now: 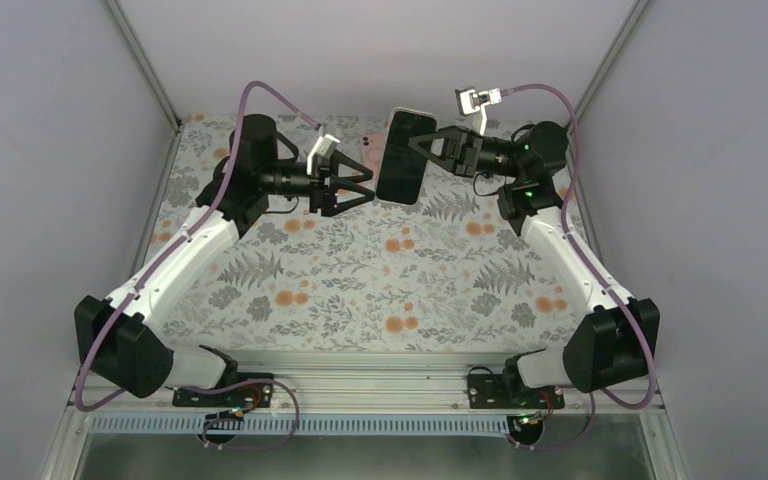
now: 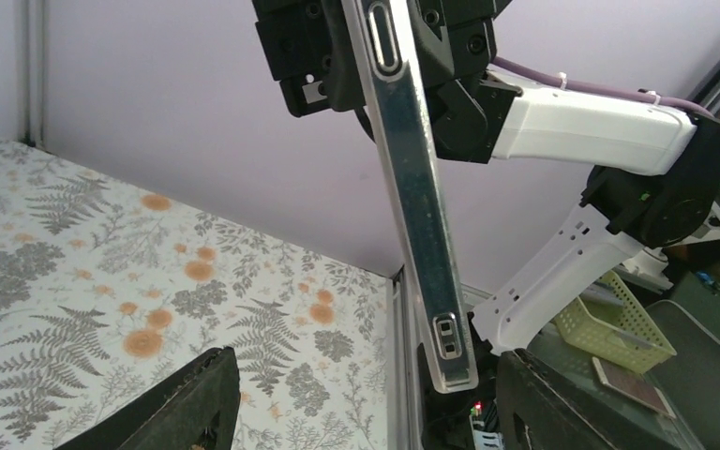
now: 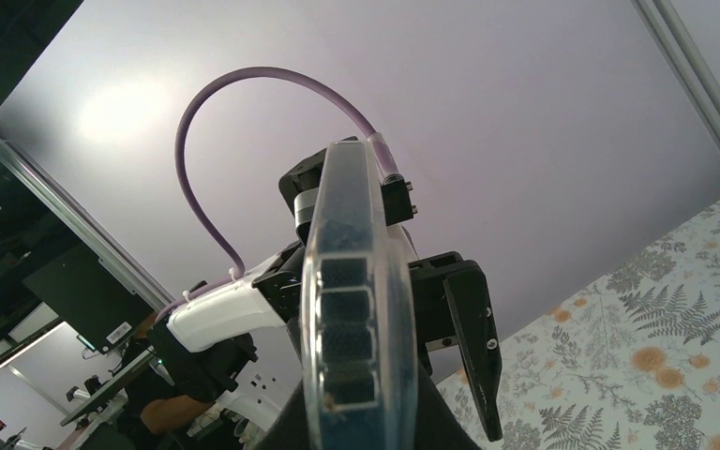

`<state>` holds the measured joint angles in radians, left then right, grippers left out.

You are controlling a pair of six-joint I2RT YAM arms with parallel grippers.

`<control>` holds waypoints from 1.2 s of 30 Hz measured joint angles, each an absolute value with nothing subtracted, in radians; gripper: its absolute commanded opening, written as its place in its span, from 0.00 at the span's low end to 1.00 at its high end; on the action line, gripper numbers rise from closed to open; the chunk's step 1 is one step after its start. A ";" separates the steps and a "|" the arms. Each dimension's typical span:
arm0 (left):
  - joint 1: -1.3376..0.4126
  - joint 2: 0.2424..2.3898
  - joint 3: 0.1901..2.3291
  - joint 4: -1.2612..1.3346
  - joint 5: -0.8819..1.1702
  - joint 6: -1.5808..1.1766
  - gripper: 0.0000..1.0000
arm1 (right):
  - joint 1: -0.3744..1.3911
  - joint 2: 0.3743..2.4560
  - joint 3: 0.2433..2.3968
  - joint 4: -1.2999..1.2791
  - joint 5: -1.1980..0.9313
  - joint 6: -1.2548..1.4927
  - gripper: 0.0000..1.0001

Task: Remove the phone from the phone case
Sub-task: Remove the phone case from the phone.

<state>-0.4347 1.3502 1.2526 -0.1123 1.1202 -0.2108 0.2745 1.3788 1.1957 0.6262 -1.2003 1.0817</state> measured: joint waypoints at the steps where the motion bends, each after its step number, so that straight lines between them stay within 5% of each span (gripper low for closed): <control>1: -0.435 1.351 1.253 -0.106 1.124 -0.215 0.67 | 0.275 1.379 1.196 0.627 -1.200 1.082 0.04; 17: -0.442 1.364 1.251 -0.102 1.102 -0.218 0.47 | 0.274 1.381 1.176 0.682 -1.190 1.110 0.04; 36: -0.448 1.359 1.251 -0.116 1.026 -0.199 0.38 | 0.262 1.414 1.124 0.879 -1.165 1.247 0.04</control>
<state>-0.4477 1.3594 1.2507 -0.1158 1.0264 -0.1989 0.2615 1.4143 1.1240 0.8791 -1.1648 1.2472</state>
